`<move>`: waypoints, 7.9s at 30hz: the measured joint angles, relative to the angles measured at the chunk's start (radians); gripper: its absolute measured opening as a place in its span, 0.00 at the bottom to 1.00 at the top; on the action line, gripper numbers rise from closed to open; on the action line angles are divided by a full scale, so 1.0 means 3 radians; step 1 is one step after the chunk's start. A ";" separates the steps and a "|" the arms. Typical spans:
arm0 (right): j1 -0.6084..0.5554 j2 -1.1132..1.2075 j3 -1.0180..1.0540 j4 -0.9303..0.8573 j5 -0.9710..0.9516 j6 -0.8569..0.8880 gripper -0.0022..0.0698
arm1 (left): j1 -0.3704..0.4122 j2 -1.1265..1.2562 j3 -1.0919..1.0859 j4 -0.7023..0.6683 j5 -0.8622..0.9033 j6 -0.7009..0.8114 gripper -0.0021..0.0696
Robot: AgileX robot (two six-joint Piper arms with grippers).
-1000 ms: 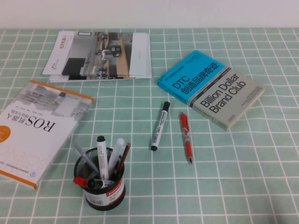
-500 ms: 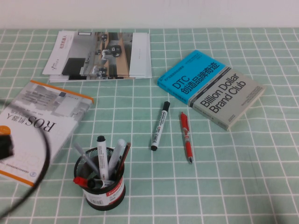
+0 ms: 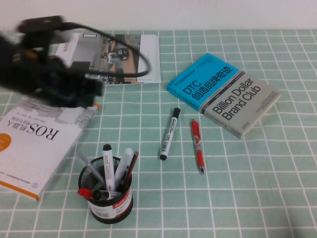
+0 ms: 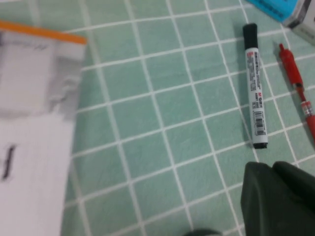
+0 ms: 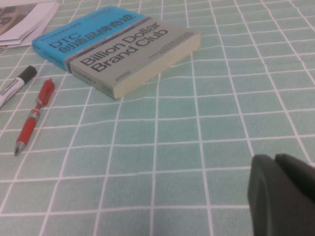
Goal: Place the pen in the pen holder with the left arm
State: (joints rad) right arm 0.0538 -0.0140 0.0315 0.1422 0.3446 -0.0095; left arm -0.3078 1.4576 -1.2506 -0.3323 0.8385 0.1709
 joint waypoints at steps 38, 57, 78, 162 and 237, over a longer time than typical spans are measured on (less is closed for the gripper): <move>0.0000 0.0000 0.0000 0.0000 0.0000 0.0000 0.00 | -0.1090 0.2861 -0.2824 0.0873 0.1185 -0.0219 0.47; 0.0000 0.0000 0.0000 0.0000 0.0000 0.0000 0.00 | -0.1147 0.3025 -0.2846 0.1108 0.1219 -0.0369 0.27; 0.0000 0.0000 0.0000 0.0000 0.0000 0.0000 0.00 | -0.1148 0.1480 -0.2288 0.0880 0.0688 -0.0232 0.18; 0.0000 0.0000 0.0000 0.0000 0.0000 0.0000 0.00 | -0.1148 -0.1053 0.3629 0.0529 -0.5345 -0.0632 0.40; 0.0000 0.0000 0.0000 0.0000 0.0000 0.0000 0.00 | 0.0610 -0.4886 0.4257 0.1108 -0.1954 -0.0776 0.03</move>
State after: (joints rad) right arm 0.0538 -0.0140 0.0315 0.1422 0.3446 -0.0095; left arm -0.1248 -0.0083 0.0266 0.0000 0.2522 -0.0620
